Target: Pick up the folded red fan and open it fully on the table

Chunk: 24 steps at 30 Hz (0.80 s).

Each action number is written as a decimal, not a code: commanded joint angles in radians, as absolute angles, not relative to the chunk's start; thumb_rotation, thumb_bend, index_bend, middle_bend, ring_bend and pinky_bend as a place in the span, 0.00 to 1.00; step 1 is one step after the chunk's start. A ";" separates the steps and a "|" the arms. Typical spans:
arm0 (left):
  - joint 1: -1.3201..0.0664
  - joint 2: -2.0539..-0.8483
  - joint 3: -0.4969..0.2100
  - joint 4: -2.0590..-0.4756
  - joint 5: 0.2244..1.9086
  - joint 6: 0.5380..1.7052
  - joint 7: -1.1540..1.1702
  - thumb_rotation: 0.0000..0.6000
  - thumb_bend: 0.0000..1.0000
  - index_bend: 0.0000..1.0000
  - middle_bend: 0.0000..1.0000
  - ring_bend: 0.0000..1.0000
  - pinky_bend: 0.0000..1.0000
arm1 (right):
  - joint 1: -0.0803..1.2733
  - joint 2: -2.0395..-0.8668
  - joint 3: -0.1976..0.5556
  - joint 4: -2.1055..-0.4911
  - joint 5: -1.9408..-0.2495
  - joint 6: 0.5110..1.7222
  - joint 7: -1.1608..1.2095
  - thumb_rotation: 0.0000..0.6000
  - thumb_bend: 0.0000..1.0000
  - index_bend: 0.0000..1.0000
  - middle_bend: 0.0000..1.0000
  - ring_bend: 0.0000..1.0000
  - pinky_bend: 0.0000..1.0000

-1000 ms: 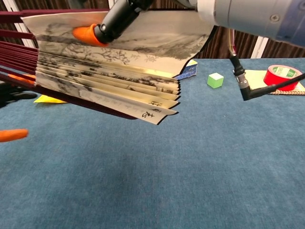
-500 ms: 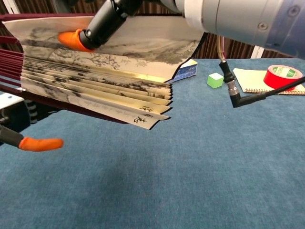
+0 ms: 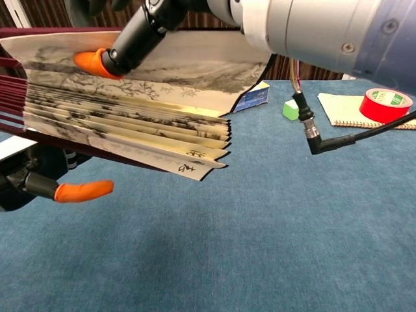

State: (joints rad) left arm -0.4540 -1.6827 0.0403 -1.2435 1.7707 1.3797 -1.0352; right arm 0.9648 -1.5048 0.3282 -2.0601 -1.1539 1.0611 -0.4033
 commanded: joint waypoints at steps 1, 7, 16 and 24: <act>-0.459 -1.686 0.037 -1.243 1.764 1.380 -1.040 1.00 0.34 0.33 0.08 0.00 0.00 | 0.963 -1.501 0.325 -2.063 -1.155 1.063 -0.404 1.00 0.41 0.80 0.15 0.20 0.15; -0.464 -1.694 0.035 -1.233 1.745 1.380 -1.047 1.00 0.48 0.43 0.12 0.00 0.01 | 0.960 -1.490 0.322 -2.072 -1.158 1.067 -0.399 1.00 0.41 0.80 0.15 0.20 0.15; -0.480 -1.690 0.037 -1.233 1.712 1.338 -1.033 1.00 0.66 0.61 0.22 0.00 0.11 | 0.954 -1.473 0.320 -2.081 -1.158 1.069 -0.384 1.00 0.41 0.80 0.15 0.20 0.15; -0.493 -1.682 0.016 -1.236 1.679 1.324 -1.029 1.00 0.66 0.67 0.26 0.00 0.13 | 0.946 -1.453 0.315 -2.086 -1.172 1.069 -0.365 1.00 0.41 0.80 0.15 0.20 0.15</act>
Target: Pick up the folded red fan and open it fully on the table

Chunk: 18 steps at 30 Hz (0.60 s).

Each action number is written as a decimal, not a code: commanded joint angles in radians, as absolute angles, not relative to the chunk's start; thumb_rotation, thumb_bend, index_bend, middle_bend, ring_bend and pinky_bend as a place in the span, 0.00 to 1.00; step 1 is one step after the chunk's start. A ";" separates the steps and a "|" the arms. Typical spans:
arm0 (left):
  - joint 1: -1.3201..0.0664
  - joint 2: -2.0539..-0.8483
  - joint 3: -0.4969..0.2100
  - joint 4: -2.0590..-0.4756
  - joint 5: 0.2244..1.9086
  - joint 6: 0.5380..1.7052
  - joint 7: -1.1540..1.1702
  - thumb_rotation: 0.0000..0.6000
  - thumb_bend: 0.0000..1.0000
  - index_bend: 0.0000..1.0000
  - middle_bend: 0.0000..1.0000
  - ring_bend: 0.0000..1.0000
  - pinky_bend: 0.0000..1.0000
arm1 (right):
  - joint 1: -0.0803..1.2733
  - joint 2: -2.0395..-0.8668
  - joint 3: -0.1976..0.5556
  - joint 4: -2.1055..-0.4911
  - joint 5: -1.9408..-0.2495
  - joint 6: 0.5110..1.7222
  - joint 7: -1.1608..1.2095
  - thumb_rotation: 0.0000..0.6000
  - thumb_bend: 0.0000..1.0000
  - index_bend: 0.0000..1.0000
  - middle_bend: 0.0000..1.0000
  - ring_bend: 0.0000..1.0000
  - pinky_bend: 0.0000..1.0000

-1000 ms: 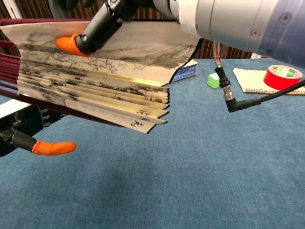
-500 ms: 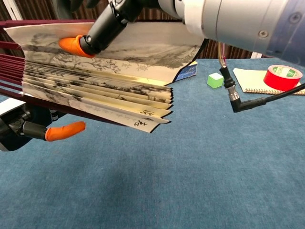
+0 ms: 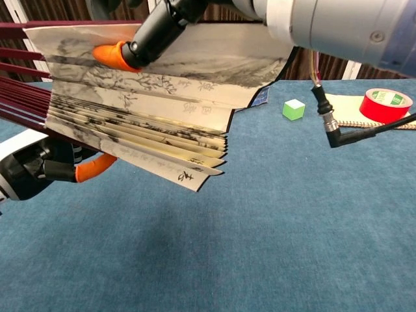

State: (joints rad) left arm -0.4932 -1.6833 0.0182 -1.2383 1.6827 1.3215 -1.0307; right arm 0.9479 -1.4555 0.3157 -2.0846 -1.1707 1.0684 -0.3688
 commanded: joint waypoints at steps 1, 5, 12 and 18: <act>-0.493 -1.681 0.016 -1.235 1.678 1.326 -1.029 1.00 0.66 0.67 0.26 0.00 0.13 | 0.945 -1.450 0.315 -2.087 -1.173 1.069 -0.363 1.00 0.41 0.80 0.15 0.20 0.15; -0.489 -1.668 0.010 -1.220 1.670 1.339 -1.024 1.00 0.66 0.68 0.26 0.00 0.13 | 0.936 -1.433 0.315 -2.091 -1.180 1.075 -0.352 1.00 0.41 0.80 0.15 0.20 0.15; -0.477 -1.637 0.002 -1.178 1.662 1.371 -1.023 1.00 0.66 0.67 0.25 0.00 0.13 | 0.911 -1.386 0.320 -2.097 -1.185 1.088 -0.322 1.00 0.41 0.80 0.15 0.20 0.15; -0.463 -1.577 0.004 -1.137 1.695 1.448 -1.011 1.00 0.64 0.66 0.24 0.00 0.13 | 0.869 -1.295 0.339 -2.077 -1.186 1.108 -0.274 1.00 0.41 0.80 0.15 0.20 0.15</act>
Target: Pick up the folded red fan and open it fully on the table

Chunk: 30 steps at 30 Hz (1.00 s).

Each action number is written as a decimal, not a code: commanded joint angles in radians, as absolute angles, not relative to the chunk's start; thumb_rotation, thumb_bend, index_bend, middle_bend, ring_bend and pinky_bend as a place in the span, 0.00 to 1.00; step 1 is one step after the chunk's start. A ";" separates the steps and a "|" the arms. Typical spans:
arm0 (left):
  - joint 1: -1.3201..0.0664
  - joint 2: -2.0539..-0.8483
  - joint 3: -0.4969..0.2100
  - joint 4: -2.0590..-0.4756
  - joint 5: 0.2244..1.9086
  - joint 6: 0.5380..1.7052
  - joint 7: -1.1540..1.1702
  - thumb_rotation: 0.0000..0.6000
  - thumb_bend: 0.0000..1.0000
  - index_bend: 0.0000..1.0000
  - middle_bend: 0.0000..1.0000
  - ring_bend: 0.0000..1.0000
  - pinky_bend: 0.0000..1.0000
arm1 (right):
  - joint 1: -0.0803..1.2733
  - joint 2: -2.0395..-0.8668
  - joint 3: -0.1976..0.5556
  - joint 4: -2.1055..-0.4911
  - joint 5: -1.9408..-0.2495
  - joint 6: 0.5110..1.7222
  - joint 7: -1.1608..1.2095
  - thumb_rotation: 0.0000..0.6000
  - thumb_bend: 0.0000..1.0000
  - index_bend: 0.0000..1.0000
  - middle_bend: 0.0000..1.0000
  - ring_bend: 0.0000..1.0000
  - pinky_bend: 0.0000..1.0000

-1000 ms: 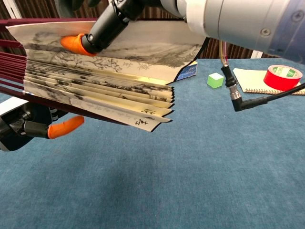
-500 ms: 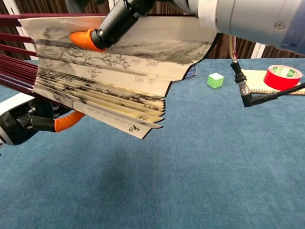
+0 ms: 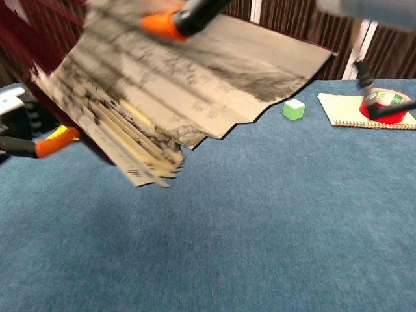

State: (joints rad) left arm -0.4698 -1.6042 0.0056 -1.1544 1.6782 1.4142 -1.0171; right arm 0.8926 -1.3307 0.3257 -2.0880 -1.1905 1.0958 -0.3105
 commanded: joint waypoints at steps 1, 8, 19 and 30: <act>-0.462 -1.568 0.002 -1.132 1.698 1.460 -1.006 1.00 0.64 0.66 0.24 0.00 0.13 | 0.863 -1.284 0.343 -2.071 -1.183 1.111 -0.262 1.00 0.41 0.80 0.15 0.20 0.15; -0.457 -1.523 -0.026 -1.109 1.714 1.534 -0.898 1.00 0.54 0.64 0.21 0.00 0.13 | 0.829 -1.230 0.356 -2.041 -1.177 1.097 -0.147 1.00 0.41 0.80 0.15 0.20 0.15; -0.456 -1.513 -0.106 -1.028 1.718 1.659 -0.614 1.00 0.55 0.64 0.20 0.00 0.13 | 0.801 -1.190 0.354 -1.996 -1.225 1.091 -0.055 1.00 0.41 0.80 0.15 0.20 0.15; -0.467 -1.521 -0.148 -0.903 1.749 1.780 -0.416 1.00 0.55 0.64 0.21 0.00 0.13 | 0.787 -1.206 0.328 -1.924 -1.273 1.094 -0.016 1.00 0.41 0.80 0.15 0.20 0.15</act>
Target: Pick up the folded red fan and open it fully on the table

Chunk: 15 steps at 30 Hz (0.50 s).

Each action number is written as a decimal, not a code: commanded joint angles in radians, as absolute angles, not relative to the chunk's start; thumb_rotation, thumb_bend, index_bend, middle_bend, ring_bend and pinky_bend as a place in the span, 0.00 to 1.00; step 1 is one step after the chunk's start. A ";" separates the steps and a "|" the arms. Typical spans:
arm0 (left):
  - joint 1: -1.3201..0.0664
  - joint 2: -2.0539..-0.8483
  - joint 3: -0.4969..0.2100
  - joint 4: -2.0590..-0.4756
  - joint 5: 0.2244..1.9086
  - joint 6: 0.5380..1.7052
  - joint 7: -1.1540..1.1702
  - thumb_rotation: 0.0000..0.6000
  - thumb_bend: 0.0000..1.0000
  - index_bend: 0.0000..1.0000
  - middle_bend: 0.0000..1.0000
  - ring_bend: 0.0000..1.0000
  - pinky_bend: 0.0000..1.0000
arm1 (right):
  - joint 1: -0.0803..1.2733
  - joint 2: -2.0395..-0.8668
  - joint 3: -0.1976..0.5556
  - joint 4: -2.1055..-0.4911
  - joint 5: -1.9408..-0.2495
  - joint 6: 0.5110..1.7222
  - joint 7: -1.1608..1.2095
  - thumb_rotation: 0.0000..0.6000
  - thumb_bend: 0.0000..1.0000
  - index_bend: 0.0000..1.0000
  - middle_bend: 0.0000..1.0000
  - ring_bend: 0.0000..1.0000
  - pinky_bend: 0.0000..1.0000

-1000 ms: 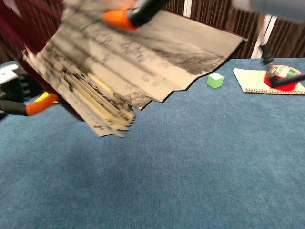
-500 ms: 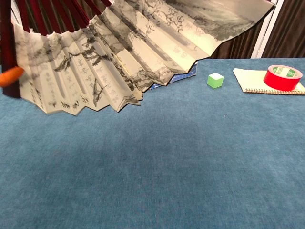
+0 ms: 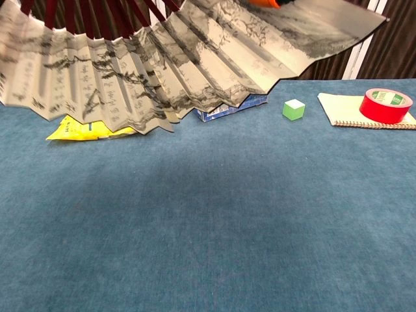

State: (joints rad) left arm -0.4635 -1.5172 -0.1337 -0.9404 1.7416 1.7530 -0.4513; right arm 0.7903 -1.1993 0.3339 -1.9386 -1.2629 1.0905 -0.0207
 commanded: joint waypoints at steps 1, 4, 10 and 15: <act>-0.468 -1.523 -0.150 -0.890 1.749 1.787 -0.408 1.00 0.55 0.64 0.21 0.00 0.13 | 0.787 -1.208 0.326 -1.917 -1.278 1.096 -0.015 1.00 0.41 0.80 0.15 0.20 0.15; -0.470 -1.526 -0.158 -0.844 1.740 1.798 -0.389 1.00 0.55 0.64 0.21 0.00 0.13 | 0.783 -1.215 0.319 -1.884 -1.291 1.102 -0.018 1.00 0.42 0.80 0.15 0.20 0.15; -0.481 -1.538 -0.177 -0.757 1.712 1.801 -0.374 1.00 0.55 0.64 0.20 0.00 0.13 | 0.774 -1.236 0.310 -1.826 -1.304 1.111 0.016 1.00 0.42 0.80 0.15 0.20 0.15; -0.500 -1.559 -0.182 -0.699 1.713 1.822 -0.344 1.00 0.55 0.64 0.20 0.00 0.13 | 0.764 -1.255 0.288 -1.782 -1.341 1.119 0.045 1.00 0.42 0.81 0.15 0.20 0.15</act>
